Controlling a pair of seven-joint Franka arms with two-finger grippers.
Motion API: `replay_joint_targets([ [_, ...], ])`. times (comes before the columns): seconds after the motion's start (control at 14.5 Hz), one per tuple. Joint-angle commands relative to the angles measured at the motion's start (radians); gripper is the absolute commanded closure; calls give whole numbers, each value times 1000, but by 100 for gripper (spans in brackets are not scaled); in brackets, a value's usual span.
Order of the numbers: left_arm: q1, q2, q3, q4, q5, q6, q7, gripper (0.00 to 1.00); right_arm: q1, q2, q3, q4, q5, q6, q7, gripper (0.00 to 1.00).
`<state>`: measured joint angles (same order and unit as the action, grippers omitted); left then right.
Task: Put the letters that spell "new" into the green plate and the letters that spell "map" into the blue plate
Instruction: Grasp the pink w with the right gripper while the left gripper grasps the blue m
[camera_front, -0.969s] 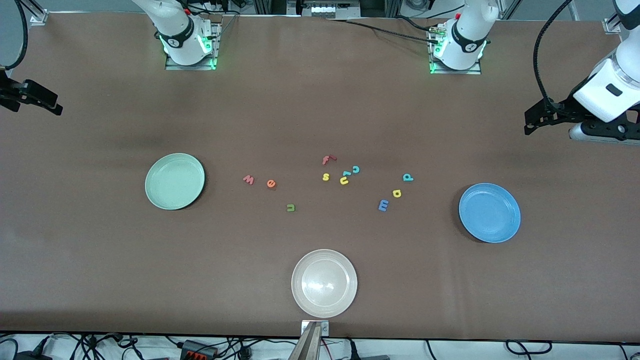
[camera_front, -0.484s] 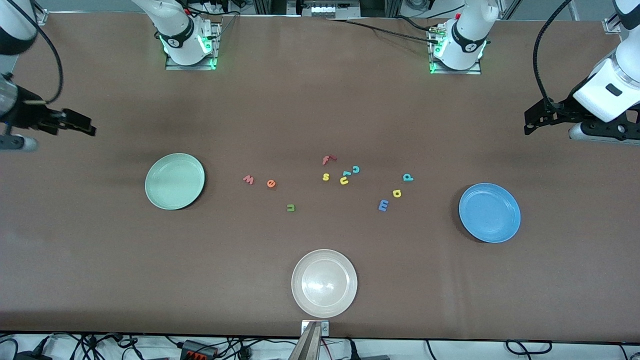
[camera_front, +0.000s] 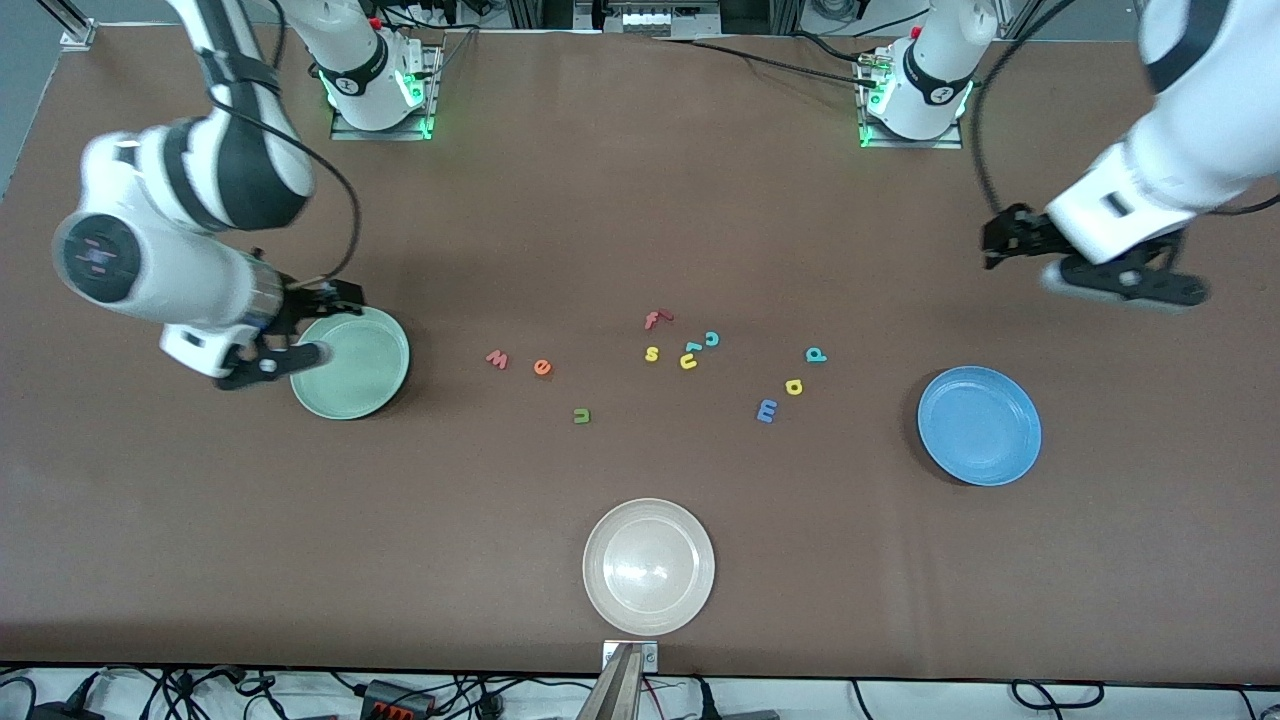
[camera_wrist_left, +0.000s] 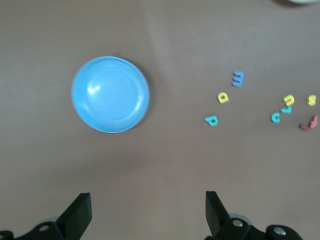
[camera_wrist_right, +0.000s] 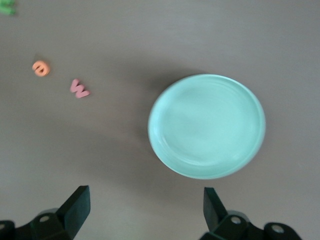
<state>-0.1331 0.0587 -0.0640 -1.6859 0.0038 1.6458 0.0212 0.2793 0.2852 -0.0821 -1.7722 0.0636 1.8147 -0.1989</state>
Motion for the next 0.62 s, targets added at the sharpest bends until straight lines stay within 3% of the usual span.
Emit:
replay_joint_targets([
  [0.0,-68,116,4,28,7,29,0,0,63,23,-8,-3,4,32,-66,0],
  [0.28,-167,324,4,132,13,57,-7,0,167,116,-8,-59,5,245,-152,0],
  [0.55,-183,409,0,115,7,256,-7,0,236,216,-8,-58,4,356,-256,4],
])
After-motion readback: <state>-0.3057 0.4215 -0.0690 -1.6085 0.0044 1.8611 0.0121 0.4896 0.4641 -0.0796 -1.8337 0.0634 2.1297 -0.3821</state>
